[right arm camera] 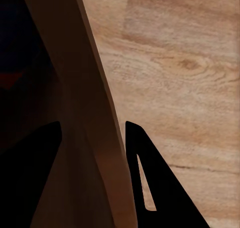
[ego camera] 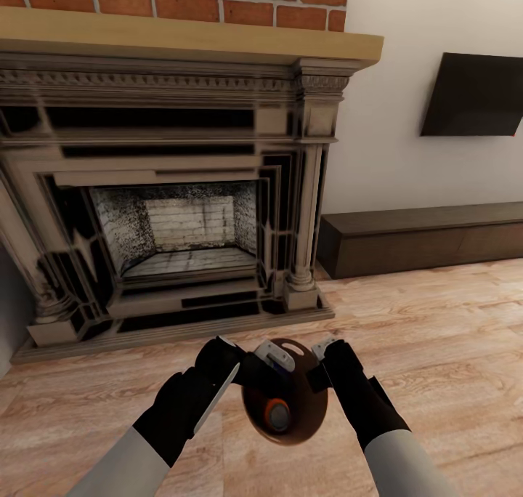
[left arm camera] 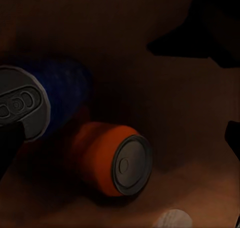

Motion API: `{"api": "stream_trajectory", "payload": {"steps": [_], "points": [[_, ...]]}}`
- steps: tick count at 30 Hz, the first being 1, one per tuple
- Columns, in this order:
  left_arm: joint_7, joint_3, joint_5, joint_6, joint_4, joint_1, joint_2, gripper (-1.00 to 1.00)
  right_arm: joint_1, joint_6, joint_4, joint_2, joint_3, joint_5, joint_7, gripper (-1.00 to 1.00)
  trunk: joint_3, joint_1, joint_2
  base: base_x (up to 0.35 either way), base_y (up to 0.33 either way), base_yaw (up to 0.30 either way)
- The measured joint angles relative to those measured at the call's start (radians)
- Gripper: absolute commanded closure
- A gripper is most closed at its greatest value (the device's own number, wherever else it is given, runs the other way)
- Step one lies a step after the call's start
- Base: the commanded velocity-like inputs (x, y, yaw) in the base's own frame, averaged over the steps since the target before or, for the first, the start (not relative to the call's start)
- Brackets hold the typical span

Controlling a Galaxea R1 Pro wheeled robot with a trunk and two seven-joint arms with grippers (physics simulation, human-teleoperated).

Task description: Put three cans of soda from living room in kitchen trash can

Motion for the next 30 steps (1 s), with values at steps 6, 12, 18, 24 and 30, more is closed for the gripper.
{"api": "stream_trajectory", "payload": {"steps": [6,12,18,24,30], "points": [[0.000,0.000,-0.004,-0.002,-0.041,0.000,0.006,-1.00,0.000,0.001,-0.039,-0.002,-0.002,-0.005,0.001,1.00,0.000,0.000,0.000,0.000,0.000,0.000],[0.001,-0.002,-0.014,-0.006,-0.116,0.031,0.013,-1.00,0.000,0.004,-0.072,-0.003,-0.003,-0.025,0.002,1.00,0.000,0.000,0.000,0.000,0.000,0.000],[-0.035,-0.002,-0.012,-0.006,-0.191,0.062,0.030,-1.00,0.000,0.002,-0.072,-0.003,-0.006,-0.014,0.001,1.00,0.000,0.000,0.000,0.000,0.000,0.000],[-0.068,0.000,-0.010,-0.006,-0.254,0.085,0.071,-1.00,0.000,0.003,-0.072,-0.004,-0.010,-0.018,0.001,1.00,0.000,0.000,0.000,0.000,0.000,0.000],[-0.088,0.002,-0.010,-0.026,-0.307,0.102,0.128,-1.00,0.000,0.004,-0.071,-0.007,-0.014,-0.021,0.003,1.00,0.000,0.000,0.000,0.000,0.000,0.000]]}}
